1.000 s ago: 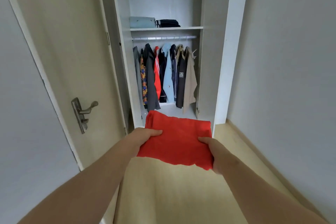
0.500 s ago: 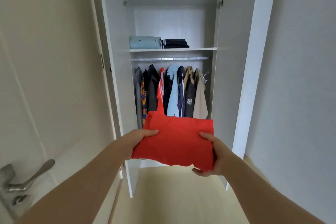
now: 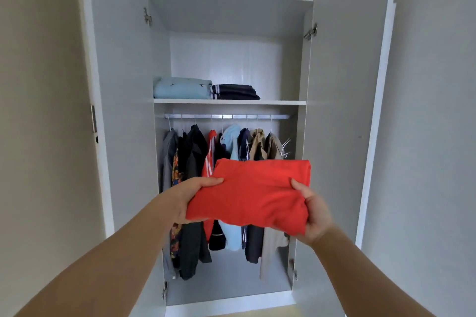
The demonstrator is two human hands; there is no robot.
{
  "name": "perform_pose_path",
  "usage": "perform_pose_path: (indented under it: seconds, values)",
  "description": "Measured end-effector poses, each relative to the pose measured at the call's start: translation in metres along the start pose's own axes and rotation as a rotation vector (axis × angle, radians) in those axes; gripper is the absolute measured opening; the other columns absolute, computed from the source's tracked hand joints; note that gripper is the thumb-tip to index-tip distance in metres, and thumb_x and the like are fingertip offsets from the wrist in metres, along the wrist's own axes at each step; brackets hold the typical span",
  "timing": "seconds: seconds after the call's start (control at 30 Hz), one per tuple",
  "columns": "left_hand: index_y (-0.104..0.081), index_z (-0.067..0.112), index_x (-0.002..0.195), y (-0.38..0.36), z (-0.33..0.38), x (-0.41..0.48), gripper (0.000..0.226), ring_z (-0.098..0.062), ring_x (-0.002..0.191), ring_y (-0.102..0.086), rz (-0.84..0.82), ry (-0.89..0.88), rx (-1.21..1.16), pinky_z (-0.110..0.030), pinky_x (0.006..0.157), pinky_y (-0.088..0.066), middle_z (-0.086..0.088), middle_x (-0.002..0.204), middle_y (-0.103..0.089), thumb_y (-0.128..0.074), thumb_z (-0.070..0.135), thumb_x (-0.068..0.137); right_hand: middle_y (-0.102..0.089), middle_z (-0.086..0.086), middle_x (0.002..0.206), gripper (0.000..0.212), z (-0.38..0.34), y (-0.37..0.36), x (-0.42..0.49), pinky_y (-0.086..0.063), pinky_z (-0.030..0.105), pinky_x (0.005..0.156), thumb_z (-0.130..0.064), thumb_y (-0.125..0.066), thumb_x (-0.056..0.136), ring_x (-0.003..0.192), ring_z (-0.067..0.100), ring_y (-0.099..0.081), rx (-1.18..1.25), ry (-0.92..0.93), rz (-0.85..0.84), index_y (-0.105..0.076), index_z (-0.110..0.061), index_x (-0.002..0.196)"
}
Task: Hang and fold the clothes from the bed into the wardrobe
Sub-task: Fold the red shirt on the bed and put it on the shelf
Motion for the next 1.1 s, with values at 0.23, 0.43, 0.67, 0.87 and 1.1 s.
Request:
perform_pose_path:
  seconds: [0.23, 0.43, 0.67, 0.87, 1.1]
  values:
    - [-0.056, 0.009, 0.087, 0.004, 0.102, 0.114, 0.036, -0.025, 0.055, -0.066, -0.050, -0.150, -0.253, -0.033, 0.052, -0.056, -0.012, 0.062, -0.067, -0.070, 0.020, 0.056, -0.069, 0.024, 0.098, 0.027, -0.074, -0.026, 0.125, -0.047, 0.066, 0.058, -0.025, -0.050, 0.091, 0.085, 0.041, -0.065, 0.211, 0.110, -0.075, -0.059, -0.002, 0.102]
    - [-0.057, 0.010, 0.095, -0.010, 0.169, 0.202, 0.018, -0.027, 0.074, -0.065, -0.014, -0.250, -0.397, -0.045, 0.072, -0.057, -0.012, 0.083, -0.063, -0.060, 0.017, 0.079, -0.053, 0.023, 0.130, 0.043, -0.133, -0.027, 0.218, -0.035, 0.065, 0.089, -0.029, -0.046, 0.093, 0.120, 0.043, -0.048, 0.289, 0.125, -0.118, -0.049, -0.005, 0.129]
    - [-0.056, 0.014, 0.093, -0.036, 0.230, 0.297, 0.026, -0.024, 0.088, -0.058, 0.093, -0.320, -0.216, -0.046, 0.080, -0.050, -0.007, 0.101, -0.058, -0.070, 0.014, 0.072, -0.054, 0.019, 0.131, 0.041, -0.217, -0.011, 0.326, -0.039, 0.065, 0.074, -0.030, -0.046, 0.092, 0.109, 0.044, -0.053, 0.210, 0.152, -0.138, -0.050, -0.009, 0.128]
    - [-0.057, 0.015, 0.089, -0.062, 0.290, 0.387, 0.010, -0.018, 0.077, -0.058, 0.234, -0.428, -0.195, -0.032, 0.063, -0.052, -0.004, 0.091, -0.056, -0.059, 0.024, 0.085, -0.054, 0.020, 0.131, 0.044, -0.306, 0.005, 0.409, -0.039, 0.065, 0.073, -0.032, -0.044, 0.093, 0.113, 0.045, -0.050, 0.146, 0.193, -0.137, -0.048, -0.010, 0.132]
    - [-0.056, 0.014, 0.101, -0.060, 0.349, 0.471, 0.012, -0.012, 0.083, -0.051, 0.493, -0.617, 0.001, -0.024, 0.070, -0.040, 0.001, 0.094, -0.055, -0.055, 0.015, 0.090, -0.053, 0.020, 0.131, 0.039, -0.372, -0.003, 0.488, -0.038, 0.065, 0.076, -0.031, -0.039, 0.095, 0.104, 0.046, -0.053, 0.157, 0.273, -0.136, -0.051, -0.009, 0.126]
Point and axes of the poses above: each hand's wrist, its own x-axis towards the middle knuckle, its own y-axis out of the back of the hand, z = x × y, the point moved 2 cm from there along x, towards the middle knuckle
